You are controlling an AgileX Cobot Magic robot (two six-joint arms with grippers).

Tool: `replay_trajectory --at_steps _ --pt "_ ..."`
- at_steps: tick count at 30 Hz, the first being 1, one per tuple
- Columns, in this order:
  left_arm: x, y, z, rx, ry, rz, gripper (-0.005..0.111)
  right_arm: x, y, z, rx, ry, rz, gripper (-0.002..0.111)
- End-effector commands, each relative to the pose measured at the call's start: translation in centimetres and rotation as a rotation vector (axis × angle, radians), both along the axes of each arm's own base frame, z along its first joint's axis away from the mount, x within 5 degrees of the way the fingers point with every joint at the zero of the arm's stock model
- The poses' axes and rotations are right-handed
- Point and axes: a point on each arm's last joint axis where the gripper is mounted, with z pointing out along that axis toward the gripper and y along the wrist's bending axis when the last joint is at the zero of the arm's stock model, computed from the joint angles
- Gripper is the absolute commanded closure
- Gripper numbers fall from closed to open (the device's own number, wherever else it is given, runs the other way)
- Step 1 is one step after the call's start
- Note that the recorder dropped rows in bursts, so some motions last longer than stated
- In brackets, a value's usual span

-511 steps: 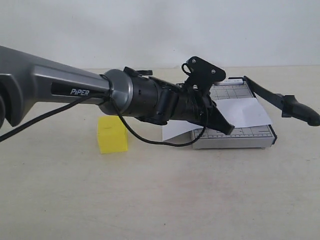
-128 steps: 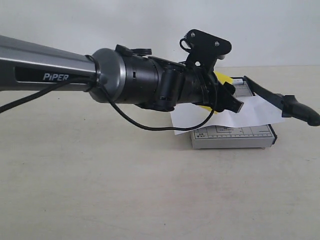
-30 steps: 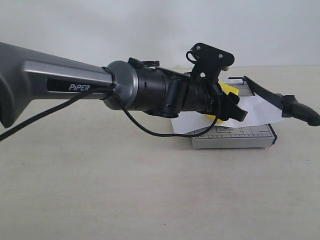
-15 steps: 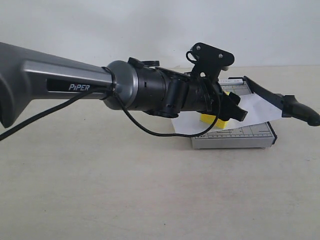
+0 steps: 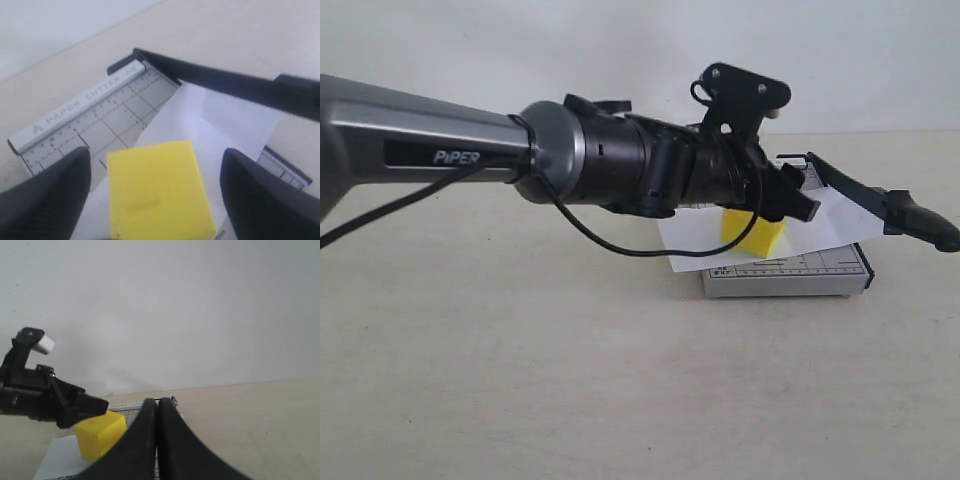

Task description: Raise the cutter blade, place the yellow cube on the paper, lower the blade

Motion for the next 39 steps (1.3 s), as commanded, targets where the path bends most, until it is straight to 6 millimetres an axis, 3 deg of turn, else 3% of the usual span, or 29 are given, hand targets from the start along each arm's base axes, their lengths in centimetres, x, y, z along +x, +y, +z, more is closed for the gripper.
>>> replay_trajectory --at_steps 1,5,10,17,22,27,39 --pt "-1.1 1.3 4.6 -0.037 -0.064 0.038 0.037 0.0 0.0 0.1 0.001 -0.009 0.0 0.108" --pt "-3.2 3.9 8.2 -0.029 -0.106 0.11 0.037 0.0 0.0 0.1 0.001 -0.009 0.0 0.108" --pt "-7.3 7.7 11.5 -0.031 -0.136 0.152 0.037 0.0 0.0 0.1 0.001 -0.009 0.0 0.108" --pt "-16.0 14.4 14.9 -0.129 -0.179 0.15 0.037 0.0 0.0 0.1 0.001 -0.009 0.0 0.108" --pt "-21.6 18.6 15.1 -0.221 -0.207 0.153 0.037 0.0 0.0 0.1 0.001 -0.009 0.0 0.108" --pt "-25.6 21.9 14.1 -0.273 -0.251 0.168 0.037 0.0 0.0 0.1 0.001 -0.009 0.0 0.108" --pt "-31.4 26.7 10.5 -0.42 -0.329 0.189 0.037 0.0 0.0 0.1 0.001 -0.009 0.0 0.108"
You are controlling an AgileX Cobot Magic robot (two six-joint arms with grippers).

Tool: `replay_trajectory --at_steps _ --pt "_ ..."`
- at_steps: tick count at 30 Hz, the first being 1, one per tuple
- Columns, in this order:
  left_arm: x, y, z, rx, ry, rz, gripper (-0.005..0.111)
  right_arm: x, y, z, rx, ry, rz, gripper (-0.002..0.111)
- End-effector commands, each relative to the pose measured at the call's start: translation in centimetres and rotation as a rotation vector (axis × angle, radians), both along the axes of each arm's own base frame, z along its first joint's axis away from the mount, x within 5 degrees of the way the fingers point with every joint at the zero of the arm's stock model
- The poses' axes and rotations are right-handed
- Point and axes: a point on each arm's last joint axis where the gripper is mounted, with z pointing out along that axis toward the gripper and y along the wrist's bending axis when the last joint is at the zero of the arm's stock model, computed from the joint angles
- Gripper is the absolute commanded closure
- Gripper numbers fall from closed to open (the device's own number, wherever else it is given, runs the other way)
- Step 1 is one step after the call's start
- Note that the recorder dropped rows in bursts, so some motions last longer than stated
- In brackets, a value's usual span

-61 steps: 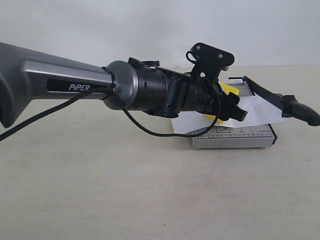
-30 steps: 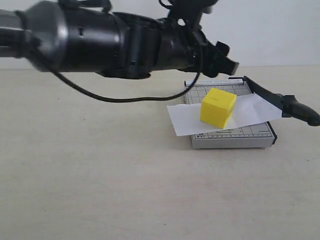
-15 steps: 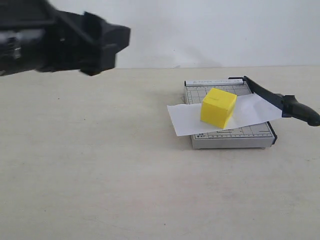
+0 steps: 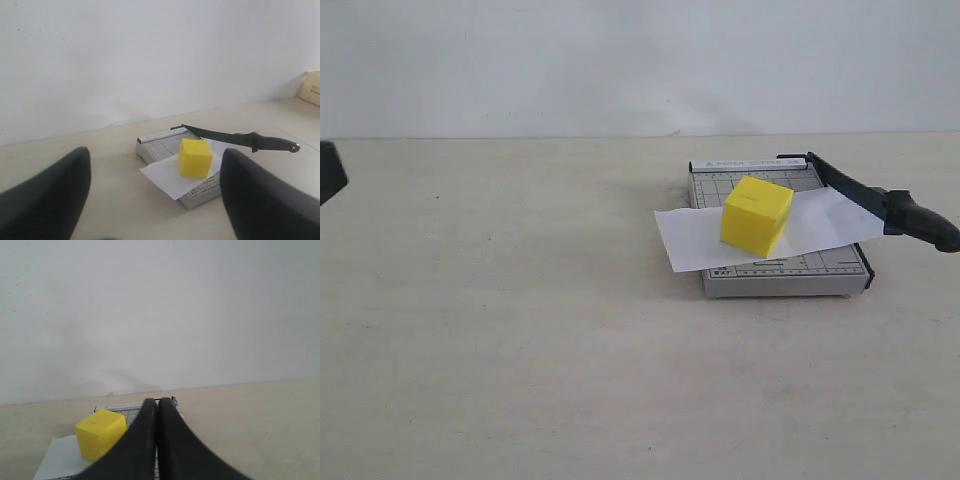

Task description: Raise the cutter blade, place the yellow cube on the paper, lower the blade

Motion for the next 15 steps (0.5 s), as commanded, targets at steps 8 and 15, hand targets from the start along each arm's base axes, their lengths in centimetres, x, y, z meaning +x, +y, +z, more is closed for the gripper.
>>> replay_trajectory --at_steps 8,15 --pt "-3.7 3.0 -3.5 -0.169 -0.075 0.008 0.037 -0.1 0.0 0.1 0.002 -0.011 -0.001 0.108" --pt "-4.3 2.1 -8.0 -0.182 0.006 -0.114 0.037 -0.1 0.0 0.1 0.002 -0.011 -0.001 0.108"
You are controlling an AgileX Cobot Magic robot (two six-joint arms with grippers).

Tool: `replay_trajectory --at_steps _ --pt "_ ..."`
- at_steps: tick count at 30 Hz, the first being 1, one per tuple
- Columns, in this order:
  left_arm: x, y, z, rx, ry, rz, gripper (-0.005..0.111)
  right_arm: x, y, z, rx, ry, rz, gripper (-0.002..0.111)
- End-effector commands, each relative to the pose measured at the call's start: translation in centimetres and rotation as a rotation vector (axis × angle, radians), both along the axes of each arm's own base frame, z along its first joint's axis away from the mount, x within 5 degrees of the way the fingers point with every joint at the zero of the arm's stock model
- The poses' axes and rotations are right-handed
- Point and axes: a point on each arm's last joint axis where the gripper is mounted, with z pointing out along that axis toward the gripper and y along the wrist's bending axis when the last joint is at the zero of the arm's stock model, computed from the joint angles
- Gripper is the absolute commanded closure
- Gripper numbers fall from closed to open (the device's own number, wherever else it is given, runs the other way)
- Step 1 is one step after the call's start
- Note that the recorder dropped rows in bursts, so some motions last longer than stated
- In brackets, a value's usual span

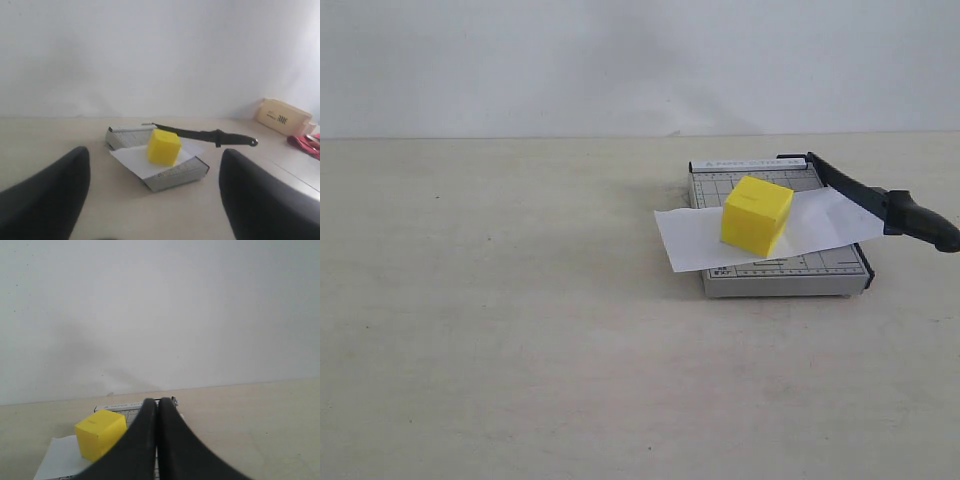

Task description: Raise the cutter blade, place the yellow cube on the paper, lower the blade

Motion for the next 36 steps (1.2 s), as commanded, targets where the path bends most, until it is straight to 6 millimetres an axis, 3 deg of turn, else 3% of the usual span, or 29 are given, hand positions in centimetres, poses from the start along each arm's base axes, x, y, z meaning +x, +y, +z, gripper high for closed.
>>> replay_trajectory --at_steps 1,11,36 --pt "-0.12 -0.48 -2.15 0.017 0.047 -0.051 0.037 -0.05 -0.02 0.1 0.002 -0.011 -0.001 0.108" --pt "-0.08 -0.52 -3.15 0.034 0.07 -0.051 0.037 -0.05 -0.02 0.1 0.002 -0.011 -0.001 0.108" --pt "-0.09 -0.53 -3.14 0.034 0.07 -0.053 0.037 -0.05 -0.02 0.1 0.001 -0.011 -0.001 0.108"
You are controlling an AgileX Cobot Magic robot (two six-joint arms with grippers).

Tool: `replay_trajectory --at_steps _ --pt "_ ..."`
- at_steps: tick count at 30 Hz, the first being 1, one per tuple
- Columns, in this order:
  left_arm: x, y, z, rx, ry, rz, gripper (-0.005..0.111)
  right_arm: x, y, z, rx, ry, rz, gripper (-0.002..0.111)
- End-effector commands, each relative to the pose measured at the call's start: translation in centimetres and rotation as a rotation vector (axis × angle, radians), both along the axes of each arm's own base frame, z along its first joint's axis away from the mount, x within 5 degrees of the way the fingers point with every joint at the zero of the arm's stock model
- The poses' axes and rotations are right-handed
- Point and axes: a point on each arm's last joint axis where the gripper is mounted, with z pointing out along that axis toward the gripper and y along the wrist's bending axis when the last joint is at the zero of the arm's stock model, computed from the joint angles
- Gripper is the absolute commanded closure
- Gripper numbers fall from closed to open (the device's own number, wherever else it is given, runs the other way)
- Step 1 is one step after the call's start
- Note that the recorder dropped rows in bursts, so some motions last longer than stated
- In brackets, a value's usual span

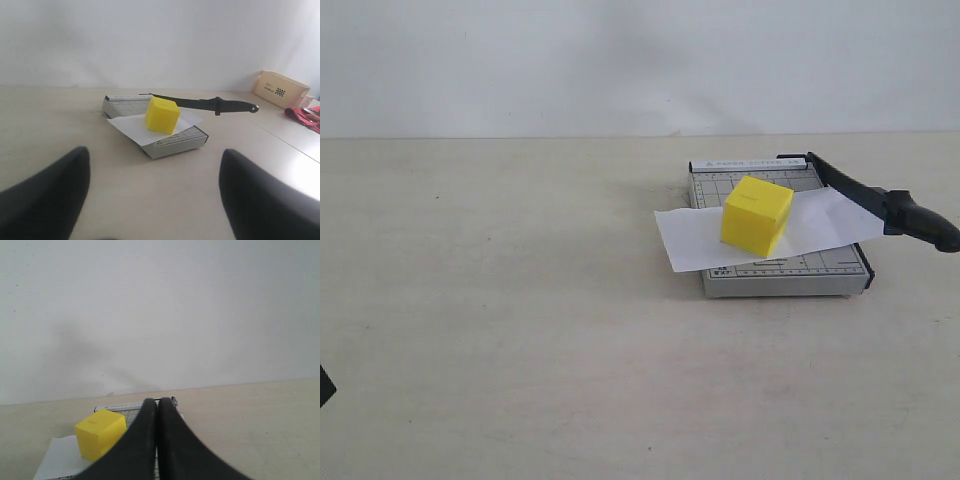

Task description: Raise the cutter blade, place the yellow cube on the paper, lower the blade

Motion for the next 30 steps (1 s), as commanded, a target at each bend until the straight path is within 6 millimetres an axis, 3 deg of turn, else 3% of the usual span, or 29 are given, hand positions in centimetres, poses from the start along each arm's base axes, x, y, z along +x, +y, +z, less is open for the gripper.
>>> replay_trajectory --at_steps 1,7,30 --pt "-0.1 0.0 -0.1 -0.01 0.001 -0.006 0.037 -0.1 0.0 0.1 0.001 -0.011 -0.001 0.108" --pt "-0.4 0.4 0.3 -0.045 -0.044 0.017 0.037 -0.1 0.0 0.1 0.001 -0.011 -0.001 0.108" --pt "-0.2 2.8 0.5 -0.055 -0.091 0.413 0.037 -0.1 -0.2 0.8 0.056 -0.089 -0.018 0.108"
